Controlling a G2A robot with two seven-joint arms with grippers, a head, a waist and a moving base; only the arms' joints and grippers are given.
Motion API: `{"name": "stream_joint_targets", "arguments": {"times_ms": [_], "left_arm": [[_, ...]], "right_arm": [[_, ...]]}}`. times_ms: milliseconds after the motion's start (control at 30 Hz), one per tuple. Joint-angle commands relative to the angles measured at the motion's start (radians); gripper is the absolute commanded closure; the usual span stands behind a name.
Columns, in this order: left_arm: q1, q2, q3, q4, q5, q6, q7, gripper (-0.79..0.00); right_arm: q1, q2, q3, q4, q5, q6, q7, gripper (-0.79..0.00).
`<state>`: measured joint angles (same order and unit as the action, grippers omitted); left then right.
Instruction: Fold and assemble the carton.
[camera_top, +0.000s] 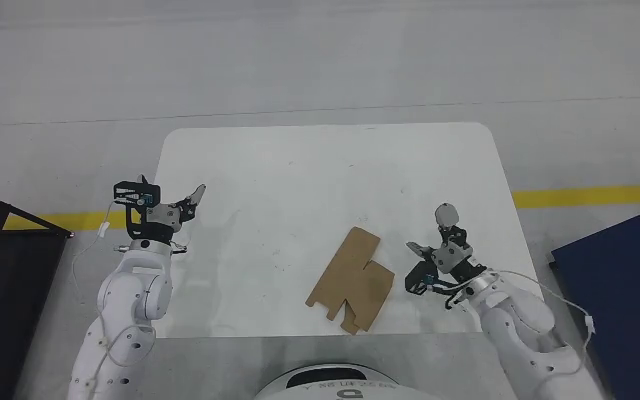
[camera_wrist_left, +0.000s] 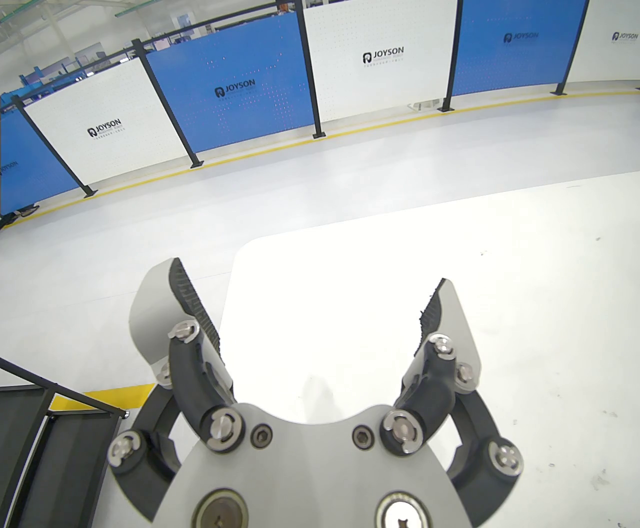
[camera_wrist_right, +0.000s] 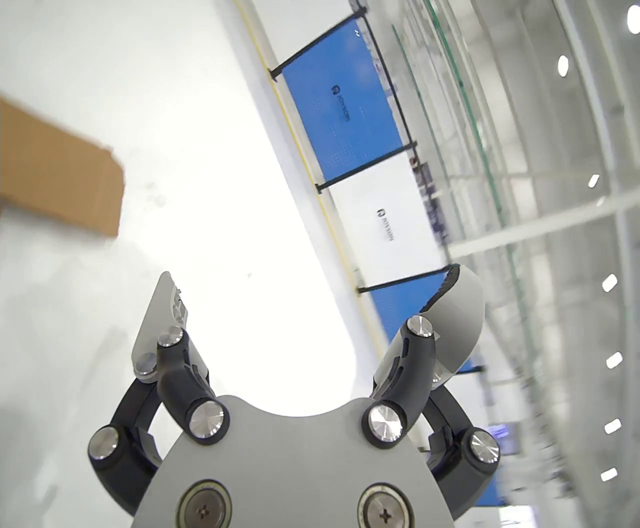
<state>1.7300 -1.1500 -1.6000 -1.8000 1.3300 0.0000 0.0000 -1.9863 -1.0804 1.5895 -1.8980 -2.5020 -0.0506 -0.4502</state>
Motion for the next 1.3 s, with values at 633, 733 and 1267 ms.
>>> {"name": "stream_joint_targets", "arguments": {"times_ms": [633,733,1267], "left_arm": [[0.000,0.000,0.000,0.000,0.000,0.000,0.000,-0.785],[0.000,0.000,0.000,0.000,0.000,0.000,0.000,-0.785],[0.000,0.000,0.000,0.000,0.000,0.000,0.000,-0.785]], "right_arm": [[-0.076,0.041,-0.076,-0.078,-0.511,-0.143,-0.160,-0.505],[-0.072,0.044,-0.097,-0.080,-0.539,-0.154,-0.165,-0.474],[-0.006,0.057,-0.198,-0.062,-0.570,-0.198,-0.115,-0.376]]}}
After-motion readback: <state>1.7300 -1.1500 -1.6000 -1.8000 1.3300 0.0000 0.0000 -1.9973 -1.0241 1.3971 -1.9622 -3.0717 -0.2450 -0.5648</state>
